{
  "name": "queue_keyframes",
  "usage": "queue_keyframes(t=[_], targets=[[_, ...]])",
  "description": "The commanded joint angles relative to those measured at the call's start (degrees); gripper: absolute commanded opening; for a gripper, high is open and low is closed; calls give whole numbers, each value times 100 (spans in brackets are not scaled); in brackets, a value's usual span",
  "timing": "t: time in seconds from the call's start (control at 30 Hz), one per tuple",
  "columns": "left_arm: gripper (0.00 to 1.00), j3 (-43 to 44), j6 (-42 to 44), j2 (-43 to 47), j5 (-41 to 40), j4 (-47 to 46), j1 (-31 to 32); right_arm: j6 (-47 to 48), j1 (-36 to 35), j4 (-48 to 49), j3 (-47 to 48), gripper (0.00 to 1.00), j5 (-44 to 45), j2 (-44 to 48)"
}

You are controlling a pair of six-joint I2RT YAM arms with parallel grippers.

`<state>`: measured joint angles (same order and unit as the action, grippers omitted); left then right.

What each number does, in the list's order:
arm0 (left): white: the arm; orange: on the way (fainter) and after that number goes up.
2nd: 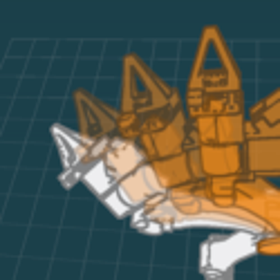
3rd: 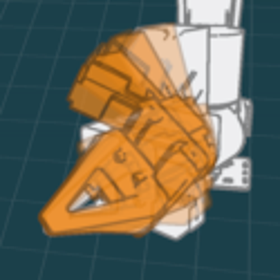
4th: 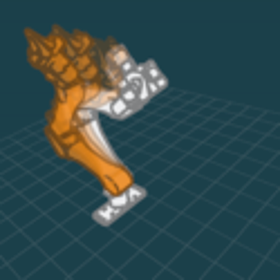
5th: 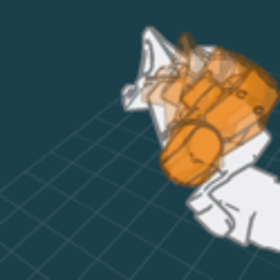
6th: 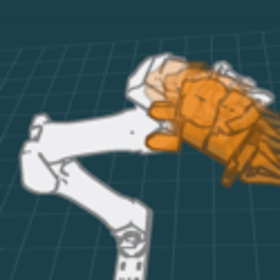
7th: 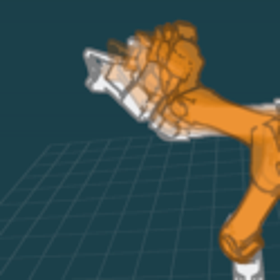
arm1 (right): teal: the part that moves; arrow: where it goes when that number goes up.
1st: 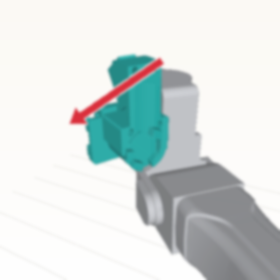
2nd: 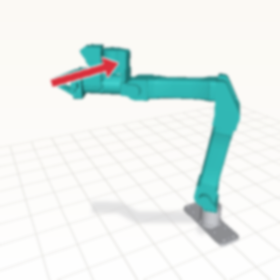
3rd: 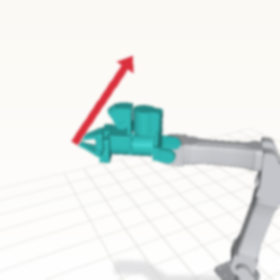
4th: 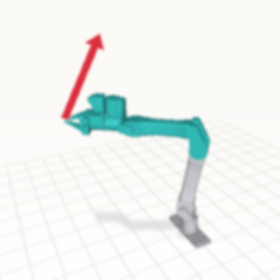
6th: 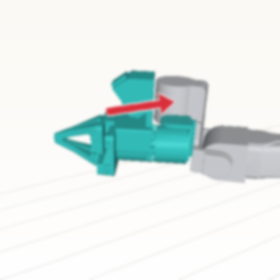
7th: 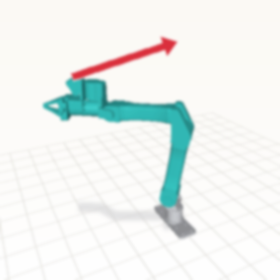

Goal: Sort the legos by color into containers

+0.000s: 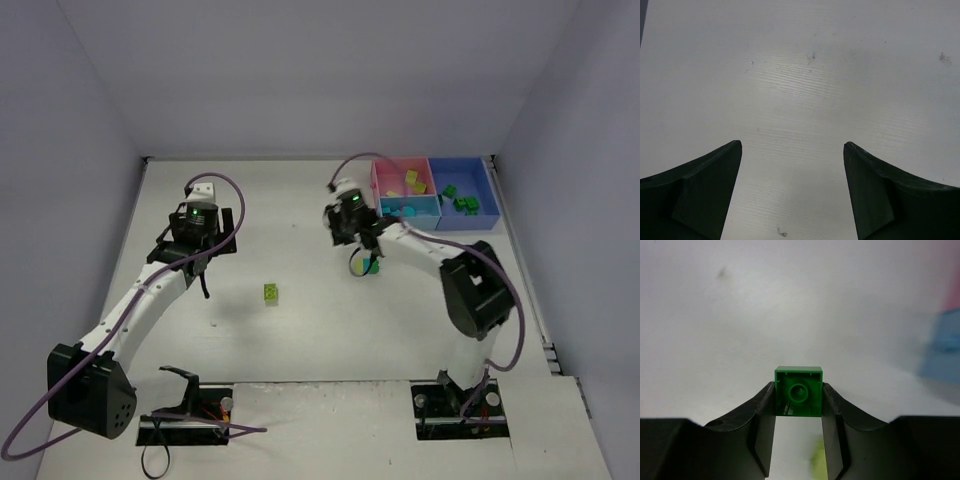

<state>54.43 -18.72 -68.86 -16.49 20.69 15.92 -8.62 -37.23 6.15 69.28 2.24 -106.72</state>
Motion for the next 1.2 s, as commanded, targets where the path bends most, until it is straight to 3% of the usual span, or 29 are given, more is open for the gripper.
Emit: queue_keyframes(t=[0.0, 0.2, 0.3, 0.57, 0.67, 0.9, 1.17], targets=[[76, 182, -62, 171, 23, -241, -63, 387, 1406, 237, 261, 0, 330, 1231], [76, 182, -70, 154, 120, -241, -63, 476, 3167, 211, 894, 4, 216, 873], [76, 181, -70, 136, 155, -223, -63, 204, 3888, 176, 1237, 12, 67, 442], [76, 164, -44, 119, 164, -223, -72, 54, 4426, 123, 1721, 52, -136, -297], [76, 164, -35, 110, 155, -223, -72, 115, 4426, 105, 1765, 66, -163, -193], [76, 190, -44, 136, 137, -205, -72, 1, 3988, 79, 1124, 73, -523, 827], [76, 226, -202, 145, 181, -188, -80, -735, 1836, -61, -79, 75, -207, 2075]])
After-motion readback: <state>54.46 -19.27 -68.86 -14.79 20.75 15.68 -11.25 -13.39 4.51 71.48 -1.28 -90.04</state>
